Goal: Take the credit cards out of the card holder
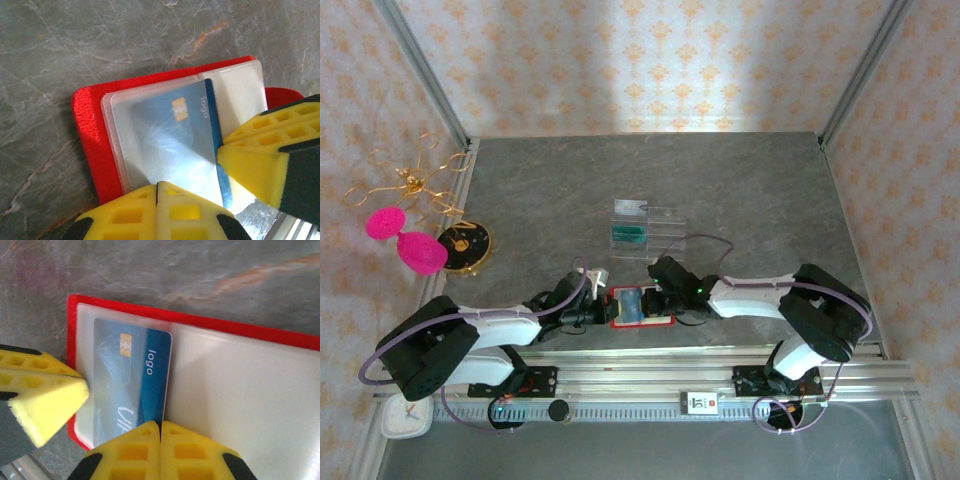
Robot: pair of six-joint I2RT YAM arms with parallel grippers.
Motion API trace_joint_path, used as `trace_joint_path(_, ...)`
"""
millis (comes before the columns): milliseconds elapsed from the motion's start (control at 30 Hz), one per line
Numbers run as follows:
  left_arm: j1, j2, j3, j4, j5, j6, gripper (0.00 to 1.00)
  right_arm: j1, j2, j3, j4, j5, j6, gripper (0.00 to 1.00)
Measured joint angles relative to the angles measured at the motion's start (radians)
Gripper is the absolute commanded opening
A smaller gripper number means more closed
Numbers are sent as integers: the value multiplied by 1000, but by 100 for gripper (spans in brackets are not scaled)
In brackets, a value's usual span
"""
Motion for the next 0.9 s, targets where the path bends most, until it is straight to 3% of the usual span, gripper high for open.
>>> trace_joint_path(233,0,-8,0,-7,2,0,3,-28,-35,-24,-23,-1,10,0)
trace_joint_path(500,-1,-135,39,-150,-9,2,7,-28,-34,-24,-21,-4,9,0)
trace_joint_path(900,-56,92,126,-84,-5,7,0,-28,-34,-32,-3,-6,2,0)
